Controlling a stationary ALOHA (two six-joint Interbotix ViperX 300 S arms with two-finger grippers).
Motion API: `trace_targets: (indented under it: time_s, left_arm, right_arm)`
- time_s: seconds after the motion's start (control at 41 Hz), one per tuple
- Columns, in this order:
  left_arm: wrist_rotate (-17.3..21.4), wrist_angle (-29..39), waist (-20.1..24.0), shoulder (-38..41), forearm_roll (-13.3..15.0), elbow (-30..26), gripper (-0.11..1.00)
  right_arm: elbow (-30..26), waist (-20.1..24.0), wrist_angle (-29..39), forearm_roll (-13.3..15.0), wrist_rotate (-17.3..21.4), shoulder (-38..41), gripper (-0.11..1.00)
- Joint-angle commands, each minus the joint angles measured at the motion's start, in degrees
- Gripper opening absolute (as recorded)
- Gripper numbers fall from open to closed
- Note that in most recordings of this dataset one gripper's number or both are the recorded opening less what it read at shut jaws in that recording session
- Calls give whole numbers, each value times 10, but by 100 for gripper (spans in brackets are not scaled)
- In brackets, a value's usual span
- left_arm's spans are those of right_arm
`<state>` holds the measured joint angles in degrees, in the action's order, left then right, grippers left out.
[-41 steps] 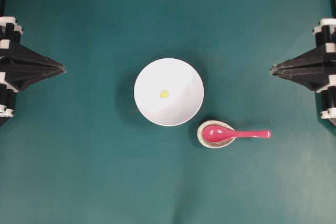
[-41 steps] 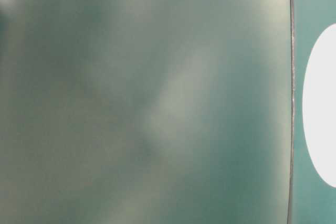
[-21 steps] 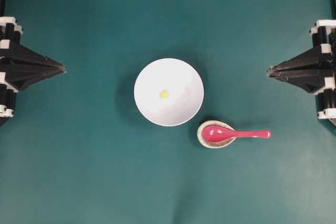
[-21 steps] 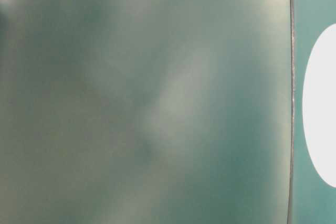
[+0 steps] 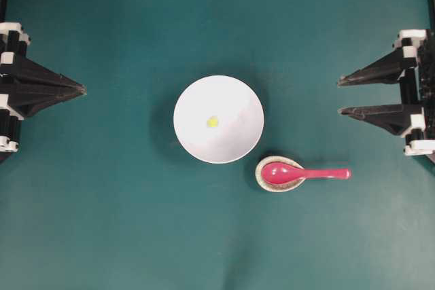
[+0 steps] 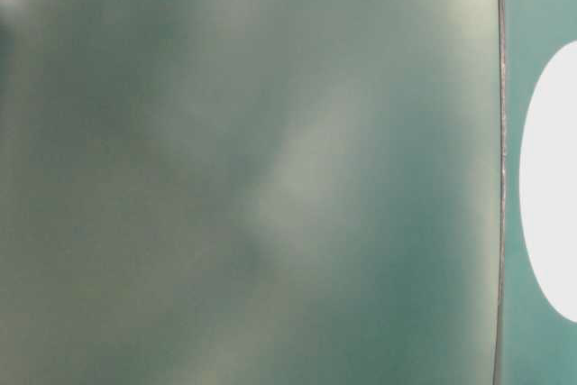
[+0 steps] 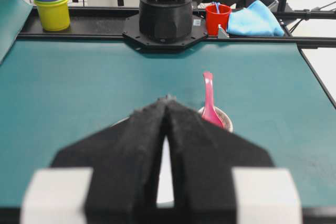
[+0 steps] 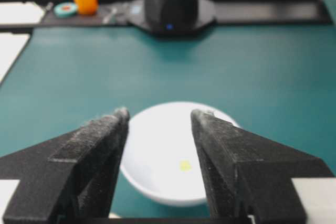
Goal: Scoop the yellow hexagonal prism block from the bowl with a spoon using the right arm.
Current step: 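Move the right gripper toward the pink spoon handle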
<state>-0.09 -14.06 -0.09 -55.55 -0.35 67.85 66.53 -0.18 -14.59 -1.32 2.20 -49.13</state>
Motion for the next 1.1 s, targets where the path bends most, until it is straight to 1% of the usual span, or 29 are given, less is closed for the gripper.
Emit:
trace_targets:
  time_s: [0.0, 0.171, 0.463, 0.609, 0.804, 0.975, 1.072]
  left_arm:
    - [-1, -2, 1, 4, -2, -16, 1]
    - [-2, -2, 2, 4, -2, -16, 1]
    - [-2, -2, 2, 4, -2, -16, 1]
    - [-4, -2, 2, 4, -2, -16, 1]
    - [-4, 1, 2, 4, -2, -16, 1]
    - [-4, 7, 1, 4, -2, -16, 1]
    - [-4, 10, 2, 4, -2, -16, 1]
  right_arm:
    - [-8, 0, 4, -4, 6, 10, 56]
    - [-5, 2, 25, -5, 11, 36, 56]
    - [0, 25, 18, -18, 20, 104, 56]
    - [13, 37, -23, -30, 36, 154, 56]
    - [45, 59, -118, -43, 55, 227, 56]
    - [69, 89, -192, -60, 70, 276, 56]
    - [80, 115, -226, -77, 77, 301, 56]
